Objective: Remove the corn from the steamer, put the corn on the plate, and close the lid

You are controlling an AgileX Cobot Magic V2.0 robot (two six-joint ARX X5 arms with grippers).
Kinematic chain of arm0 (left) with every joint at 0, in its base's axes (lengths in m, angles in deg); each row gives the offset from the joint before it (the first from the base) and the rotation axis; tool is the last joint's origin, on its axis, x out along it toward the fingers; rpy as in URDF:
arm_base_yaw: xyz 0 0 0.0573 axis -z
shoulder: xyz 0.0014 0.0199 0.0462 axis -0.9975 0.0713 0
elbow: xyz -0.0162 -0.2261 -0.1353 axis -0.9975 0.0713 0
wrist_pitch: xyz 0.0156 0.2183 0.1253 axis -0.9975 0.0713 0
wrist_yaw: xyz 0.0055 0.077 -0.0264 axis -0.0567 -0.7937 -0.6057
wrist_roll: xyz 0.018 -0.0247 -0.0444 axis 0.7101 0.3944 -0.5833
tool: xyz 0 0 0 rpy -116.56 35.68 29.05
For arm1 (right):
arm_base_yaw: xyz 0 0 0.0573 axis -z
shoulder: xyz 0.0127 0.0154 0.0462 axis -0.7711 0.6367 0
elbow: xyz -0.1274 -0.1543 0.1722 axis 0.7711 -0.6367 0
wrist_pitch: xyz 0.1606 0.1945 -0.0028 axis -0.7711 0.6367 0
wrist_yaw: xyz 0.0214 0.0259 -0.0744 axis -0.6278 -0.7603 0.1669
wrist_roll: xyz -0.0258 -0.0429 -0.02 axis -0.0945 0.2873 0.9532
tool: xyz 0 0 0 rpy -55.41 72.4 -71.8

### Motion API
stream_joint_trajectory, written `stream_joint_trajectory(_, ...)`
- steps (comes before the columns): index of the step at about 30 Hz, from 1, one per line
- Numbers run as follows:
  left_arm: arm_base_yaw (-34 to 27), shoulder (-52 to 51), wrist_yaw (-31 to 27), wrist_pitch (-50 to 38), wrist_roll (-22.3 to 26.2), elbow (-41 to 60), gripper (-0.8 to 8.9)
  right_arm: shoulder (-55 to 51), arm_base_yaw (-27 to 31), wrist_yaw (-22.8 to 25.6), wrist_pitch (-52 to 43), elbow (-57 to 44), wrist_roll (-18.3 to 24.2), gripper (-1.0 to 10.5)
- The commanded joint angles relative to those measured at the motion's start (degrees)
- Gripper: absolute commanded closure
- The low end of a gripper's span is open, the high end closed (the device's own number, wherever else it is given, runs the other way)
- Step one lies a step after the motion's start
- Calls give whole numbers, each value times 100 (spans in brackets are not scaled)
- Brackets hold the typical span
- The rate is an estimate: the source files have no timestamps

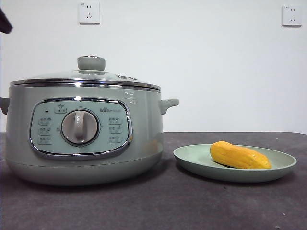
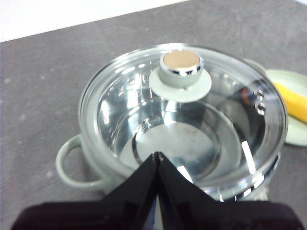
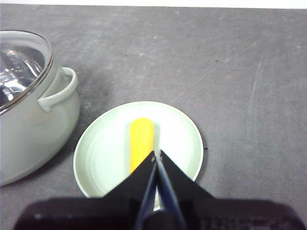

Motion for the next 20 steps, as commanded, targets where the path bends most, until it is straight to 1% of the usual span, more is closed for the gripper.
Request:
stream_joint_trajectory(1,-155,-527,-17,199,468,44,816,-7,-2,17,-15,-35,-55,944)
stream_joint_trajectory(3,-361,-901,-7,216,527,122,816,-7,-2,20,-15,-35,-55,944)
stream_joint_trajectory(7,-968,-1644,-9,94,520,411,817,-7,-2,22,-15,-33,-55,944)
stream_joint_trajectory(11,-1578,-2144,4,-494,525,957,816,-7,-2,20,-15,-33,-55,944)
stream_joint_trajectory(14,-2013,-2393,59,-1106,507,1567,816,-7,-2,24,-15,-35,-55,944)
stream_joint_trajectory(17,-2302,-2524,186,-1644,476,2168,816,-7,-2,20,-15,-35,-55,944)
stream_joint_trajectory(20,-2470,-2629,188,-2024,459,2695,816,-7,-2,17,-15,-33,-55,944)
